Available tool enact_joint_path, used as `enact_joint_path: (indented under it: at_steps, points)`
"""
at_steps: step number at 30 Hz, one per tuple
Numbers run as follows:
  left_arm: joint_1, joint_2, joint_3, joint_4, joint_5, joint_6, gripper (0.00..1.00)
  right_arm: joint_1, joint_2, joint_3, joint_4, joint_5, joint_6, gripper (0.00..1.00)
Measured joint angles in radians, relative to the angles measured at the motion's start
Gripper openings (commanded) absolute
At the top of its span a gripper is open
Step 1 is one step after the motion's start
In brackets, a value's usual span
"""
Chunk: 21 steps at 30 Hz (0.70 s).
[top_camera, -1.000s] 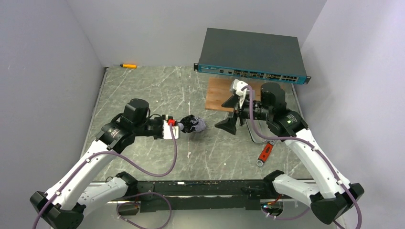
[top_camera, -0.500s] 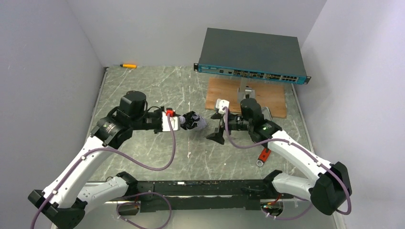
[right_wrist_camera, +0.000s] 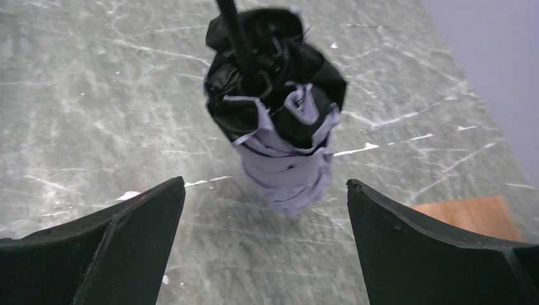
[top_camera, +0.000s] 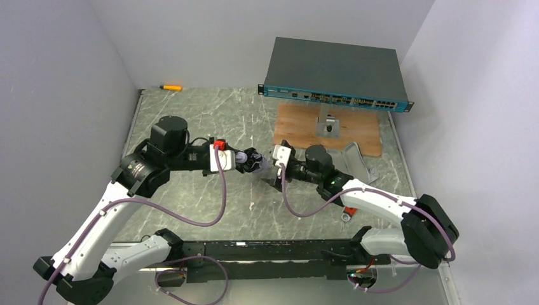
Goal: Open the umbrella
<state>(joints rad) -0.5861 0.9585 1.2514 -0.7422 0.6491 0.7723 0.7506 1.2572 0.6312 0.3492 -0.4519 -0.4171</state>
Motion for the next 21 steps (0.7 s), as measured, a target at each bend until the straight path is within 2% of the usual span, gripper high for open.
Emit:
enact_joint_path:
  at_steps: [6,11,21]
  points:
    - [0.0,0.0,0.027,-0.022,0.028,-0.034,0.0,-0.001,-0.025,-0.032,0.086,0.018,-0.006,1.0]
    - [-0.001,0.0,0.095,-0.031,0.084,-0.082,0.0,0.005,0.049,-0.054,0.211,-0.04,0.01,1.0]
    - [-0.002,-0.005,0.119,-0.033,0.111,-0.124,0.0,0.012,0.197,-0.056,0.303,-0.141,-0.026,1.0]
